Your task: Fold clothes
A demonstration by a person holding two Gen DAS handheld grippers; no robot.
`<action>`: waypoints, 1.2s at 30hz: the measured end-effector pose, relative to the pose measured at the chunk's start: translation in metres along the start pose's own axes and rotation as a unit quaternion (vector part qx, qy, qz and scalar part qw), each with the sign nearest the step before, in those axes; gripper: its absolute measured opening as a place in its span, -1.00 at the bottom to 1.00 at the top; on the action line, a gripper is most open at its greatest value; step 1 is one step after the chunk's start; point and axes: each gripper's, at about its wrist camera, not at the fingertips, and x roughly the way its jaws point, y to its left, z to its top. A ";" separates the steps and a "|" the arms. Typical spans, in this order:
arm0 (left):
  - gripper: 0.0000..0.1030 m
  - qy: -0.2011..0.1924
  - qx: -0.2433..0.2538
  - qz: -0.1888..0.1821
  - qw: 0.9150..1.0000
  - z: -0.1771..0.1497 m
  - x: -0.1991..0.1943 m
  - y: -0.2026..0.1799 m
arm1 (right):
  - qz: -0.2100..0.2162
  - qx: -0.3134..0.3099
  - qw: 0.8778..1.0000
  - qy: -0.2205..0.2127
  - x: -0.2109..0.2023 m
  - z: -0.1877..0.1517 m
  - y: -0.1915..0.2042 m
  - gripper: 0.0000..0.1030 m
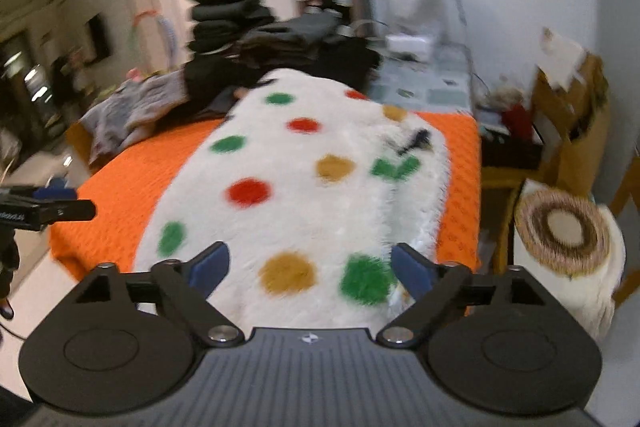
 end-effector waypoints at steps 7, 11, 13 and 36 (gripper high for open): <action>0.99 0.011 -0.043 -0.055 0.998 0.062 0.074 0.058 | -0.041 0.153 0.987 -0.003 0.015 -0.022 -0.035 0.99; 0.99 0.023 -0.053 -0.075 0.996 0.094 0.122 0.083 | -0.078 0.200 0.977 -0.001 0.019 -0.048 -0.044 0.99; 0.99 0.036 -0.057 -0.083 0.994 0.110 0.147 0.092 | -0.091 0.213 0.973 0.001 0.021 -0.058 -0.042 0.99; 0.99 0.101 -0.158 -0.158 0.969 0.172 0.318 0.084 | -0.083 0.203 0.974 0.050 0.072 -0.083 -0.056 0.97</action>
